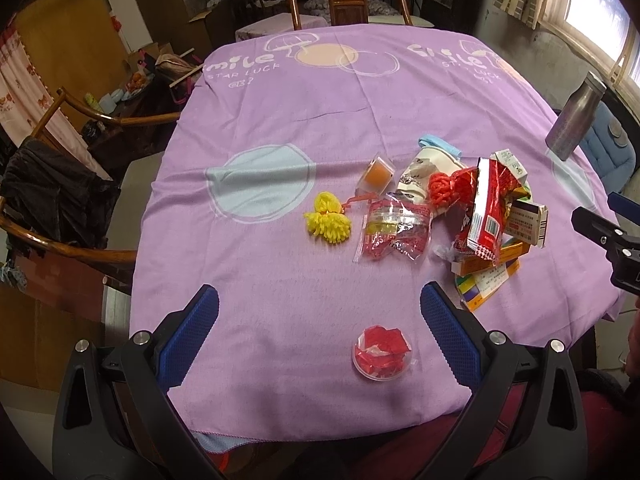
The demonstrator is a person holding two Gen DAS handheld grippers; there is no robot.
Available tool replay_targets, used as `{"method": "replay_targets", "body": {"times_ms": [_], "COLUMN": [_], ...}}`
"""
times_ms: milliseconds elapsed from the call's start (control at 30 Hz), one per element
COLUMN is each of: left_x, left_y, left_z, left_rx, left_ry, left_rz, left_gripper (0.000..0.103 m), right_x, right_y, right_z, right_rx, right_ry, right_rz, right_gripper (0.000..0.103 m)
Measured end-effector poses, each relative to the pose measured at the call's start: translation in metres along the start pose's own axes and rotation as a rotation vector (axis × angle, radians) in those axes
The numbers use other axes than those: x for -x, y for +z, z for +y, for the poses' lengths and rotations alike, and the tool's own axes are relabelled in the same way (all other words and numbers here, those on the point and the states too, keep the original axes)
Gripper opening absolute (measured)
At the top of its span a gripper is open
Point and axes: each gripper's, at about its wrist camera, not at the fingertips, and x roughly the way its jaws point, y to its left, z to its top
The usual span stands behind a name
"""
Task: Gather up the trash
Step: 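Grasp the clear cup of red tissue with the left tool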
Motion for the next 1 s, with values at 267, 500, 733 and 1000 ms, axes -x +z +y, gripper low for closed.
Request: {"method": "replay_targets", "body": {"times_ms": [267, 500, 733, 1000], "left_x": [-0.039, -0.086, -0.113, -0.070], "left_y": [-0.013, -0.037, -0.046, -0.036], "left_z": [0.025, -0.016, -0.035, -0.004], "left_rx": [0.033, -0.122, -0.162, -0.082], "left_ry": [-0.067, -0.247, -0.276, -0.252], "left_rz": [0.122, 0.278, 0.306, 0.147], "left_gripper": [0.096, 0.096, 0.066, 0.062], "right_x": [-0.003, -0.003, -0.001, -0.013], "right_y": [-0.006, -0.019, -0.028, -0.015], "right_z": [-0.011, -0.022, -0.036, -0.017], "right_rx": [-0.046, -0.081, -0.121, -0.066], "right_ry": [0.008, 0.001, 0.009, 0.150], "right_rz": [0.013, 0.035, 0.049, 0.040], "right_gripper": [0.097, 0.097, 0.097, 0.086]}}
